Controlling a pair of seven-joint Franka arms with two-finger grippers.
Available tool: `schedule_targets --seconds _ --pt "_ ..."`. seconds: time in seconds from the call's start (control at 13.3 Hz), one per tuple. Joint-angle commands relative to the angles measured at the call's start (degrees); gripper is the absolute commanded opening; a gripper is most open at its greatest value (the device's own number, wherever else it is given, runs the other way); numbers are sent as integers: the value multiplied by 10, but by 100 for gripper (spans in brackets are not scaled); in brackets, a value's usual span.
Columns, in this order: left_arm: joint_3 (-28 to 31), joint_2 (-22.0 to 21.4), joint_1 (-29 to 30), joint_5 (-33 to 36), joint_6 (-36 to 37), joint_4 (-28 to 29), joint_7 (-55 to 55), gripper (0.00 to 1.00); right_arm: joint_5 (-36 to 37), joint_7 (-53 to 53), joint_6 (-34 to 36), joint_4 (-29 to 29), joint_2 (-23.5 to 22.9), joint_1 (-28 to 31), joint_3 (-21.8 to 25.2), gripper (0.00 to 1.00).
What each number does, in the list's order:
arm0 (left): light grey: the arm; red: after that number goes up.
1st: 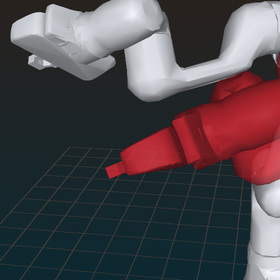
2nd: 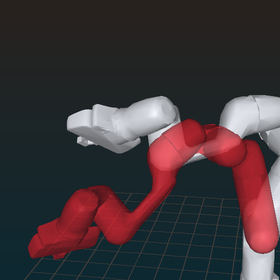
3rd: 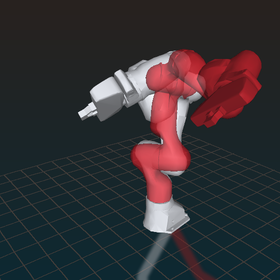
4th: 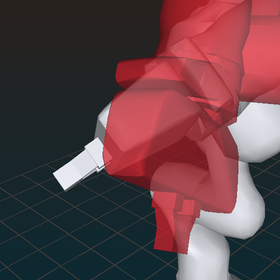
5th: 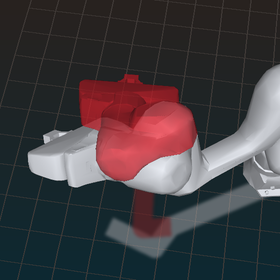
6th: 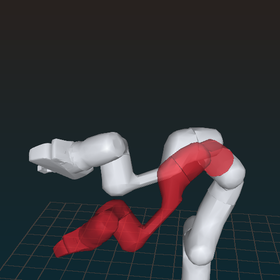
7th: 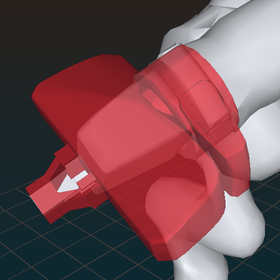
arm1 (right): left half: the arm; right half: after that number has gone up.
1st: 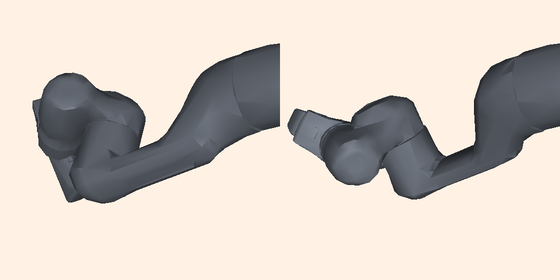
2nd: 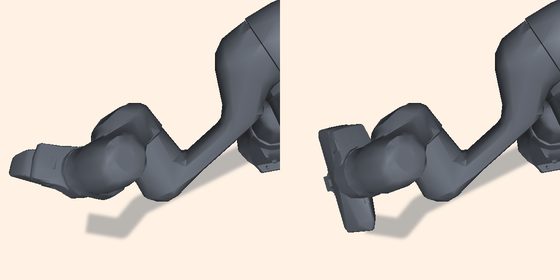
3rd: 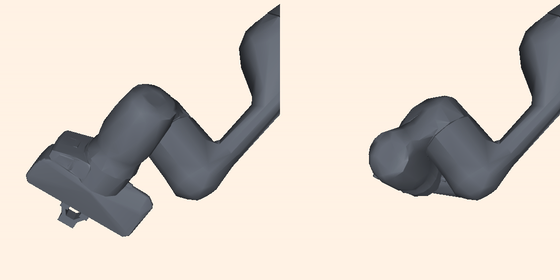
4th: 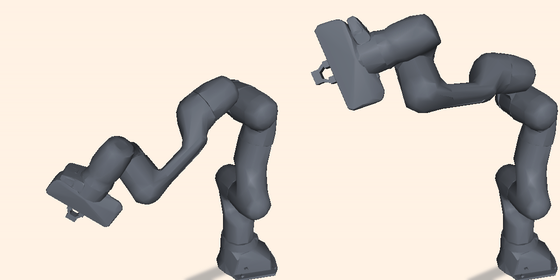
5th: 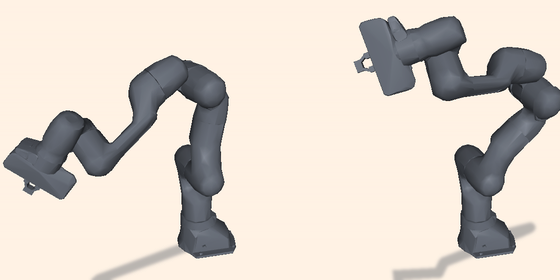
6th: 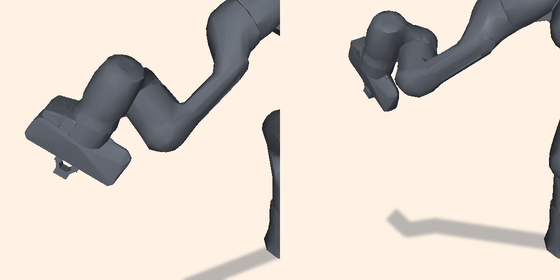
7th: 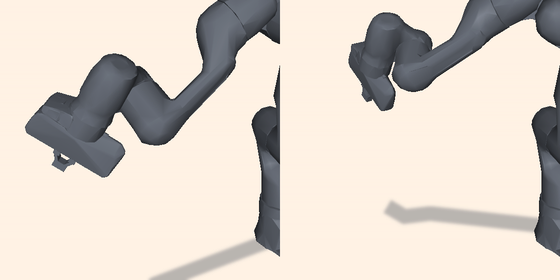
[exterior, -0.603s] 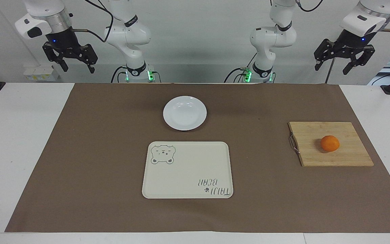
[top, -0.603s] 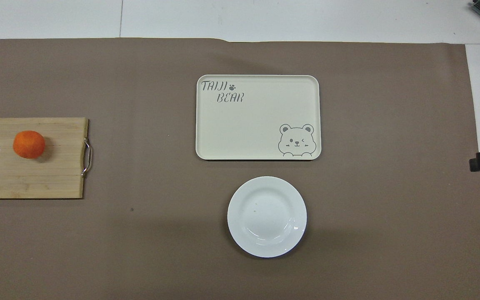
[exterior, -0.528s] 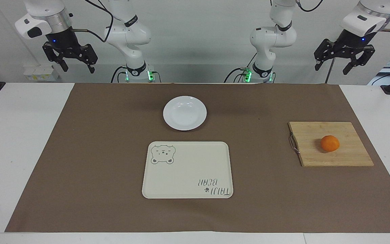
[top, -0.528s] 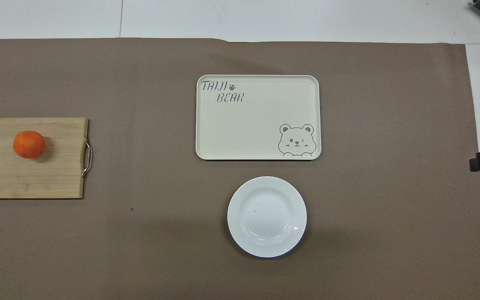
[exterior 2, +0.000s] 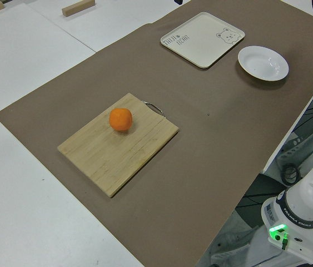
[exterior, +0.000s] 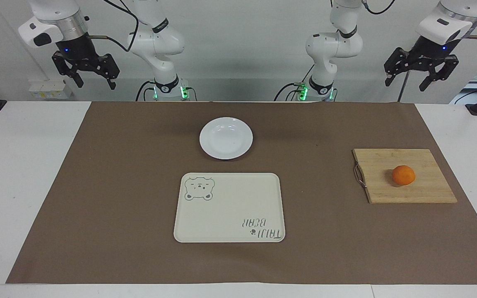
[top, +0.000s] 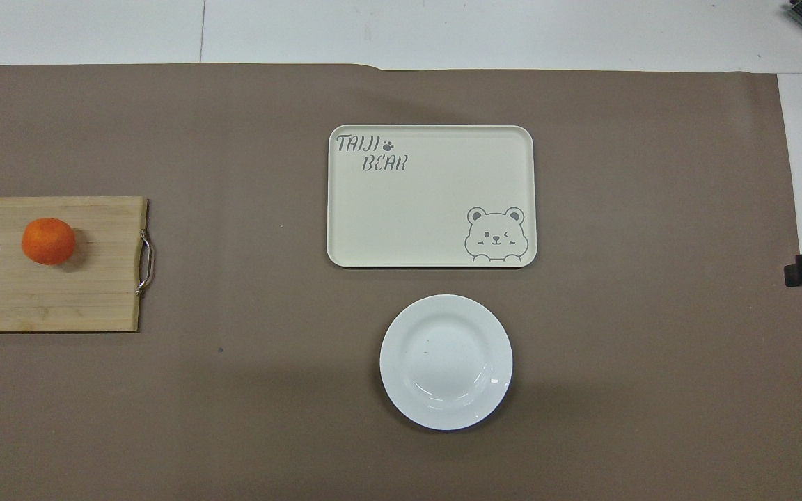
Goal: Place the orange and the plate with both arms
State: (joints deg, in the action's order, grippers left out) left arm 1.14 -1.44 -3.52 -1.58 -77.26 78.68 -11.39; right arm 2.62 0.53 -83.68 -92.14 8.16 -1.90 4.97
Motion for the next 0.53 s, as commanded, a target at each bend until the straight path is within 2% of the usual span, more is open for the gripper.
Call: schedule_targets --seconds 0.0,0.45 --pt "4 -14 -1 -4 -8 15 1 100 5 -11 10 3 3 5 -3 100" --pt "4 -14 -2 -4 -12 15 13 100 5 -11 10 3 4 5 -3 100"
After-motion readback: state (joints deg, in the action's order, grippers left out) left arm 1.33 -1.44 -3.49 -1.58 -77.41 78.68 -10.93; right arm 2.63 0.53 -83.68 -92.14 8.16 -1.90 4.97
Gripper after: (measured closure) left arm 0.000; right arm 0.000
